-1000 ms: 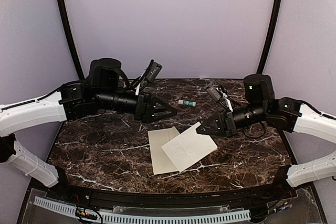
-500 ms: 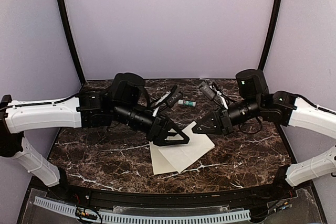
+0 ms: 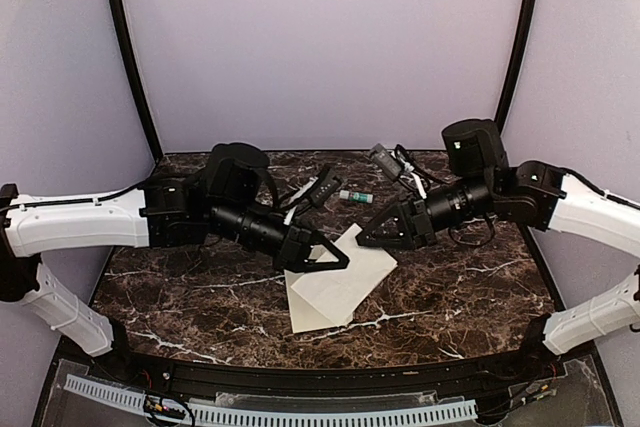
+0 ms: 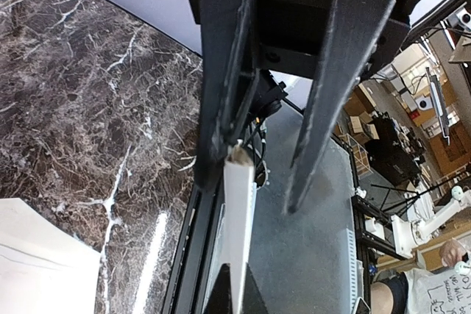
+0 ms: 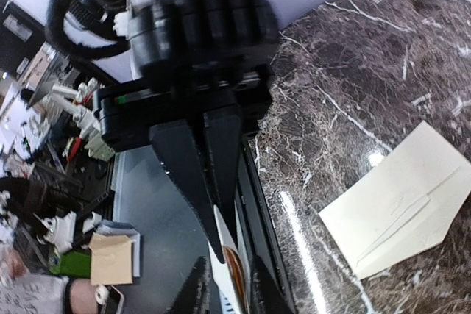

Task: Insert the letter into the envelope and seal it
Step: Fold the letter.

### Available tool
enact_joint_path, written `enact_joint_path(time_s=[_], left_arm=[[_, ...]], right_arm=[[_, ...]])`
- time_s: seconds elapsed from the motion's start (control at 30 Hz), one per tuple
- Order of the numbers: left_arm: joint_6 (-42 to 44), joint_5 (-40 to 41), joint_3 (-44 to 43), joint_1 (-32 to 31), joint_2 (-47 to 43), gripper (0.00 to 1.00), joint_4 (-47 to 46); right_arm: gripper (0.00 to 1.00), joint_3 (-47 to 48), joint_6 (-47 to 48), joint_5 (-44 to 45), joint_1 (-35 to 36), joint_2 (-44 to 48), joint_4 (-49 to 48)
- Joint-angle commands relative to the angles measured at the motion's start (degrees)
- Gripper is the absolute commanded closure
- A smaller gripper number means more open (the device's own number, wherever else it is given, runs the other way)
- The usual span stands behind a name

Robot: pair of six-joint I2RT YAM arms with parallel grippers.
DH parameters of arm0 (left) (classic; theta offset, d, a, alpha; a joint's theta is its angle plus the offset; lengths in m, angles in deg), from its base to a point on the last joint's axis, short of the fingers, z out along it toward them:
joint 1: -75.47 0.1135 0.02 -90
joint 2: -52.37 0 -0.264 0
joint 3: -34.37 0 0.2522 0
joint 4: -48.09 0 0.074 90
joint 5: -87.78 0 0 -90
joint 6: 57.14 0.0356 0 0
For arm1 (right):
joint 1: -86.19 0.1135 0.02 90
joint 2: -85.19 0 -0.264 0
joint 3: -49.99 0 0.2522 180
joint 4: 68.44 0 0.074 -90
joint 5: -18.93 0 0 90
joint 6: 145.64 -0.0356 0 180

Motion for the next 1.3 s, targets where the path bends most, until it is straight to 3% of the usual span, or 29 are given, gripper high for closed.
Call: enact_joint_path(time_s=[0.0,0.13,0.27,0.4,0.6,1.1,1.27], left_arm=[[-4.08,6.46,4.94,-0.16,-6.44,1.00,-9.72],[-9.38,12.93,10.31,-0.16,-9.86,1.00,-21.04],[-14.81,21.10,14.58,-0.16,-12.46,1.00,-32.85],[-18.23,26.58,17.41,-0.16,-13.30,1.00,-42.55],[-21.51,27.67,19.18,-0.16,-12.77,1.00,-51.34],[-23.18,27.18,19.46,-0.16,-11.51,1.00,-52.57],[-22.91,26.79,19.06,-0.16,-11.47,1.00,-52.25]], right_arm=[[0.62,-0.78,-4.76,7.04,0.50,4.53,-8.08],[0.24,-7.39,-13.61,16.43,0.40,9.63,-18.55],[0.14,-16.05,-23.81,21.99,0.42,14.07,-31.77],[0.13,-21.80,-29.69,22.69,0.76,15.83,-40.61],[0.13,-21.01,-29.59,20.59,1.40,14.43,-40.12],[0.22,-13.68,-28.83,14.66,4.10,5.46,-45.58],[0.35,-12.58,-29.11,14.30,4.14,4.09,-45.93]])
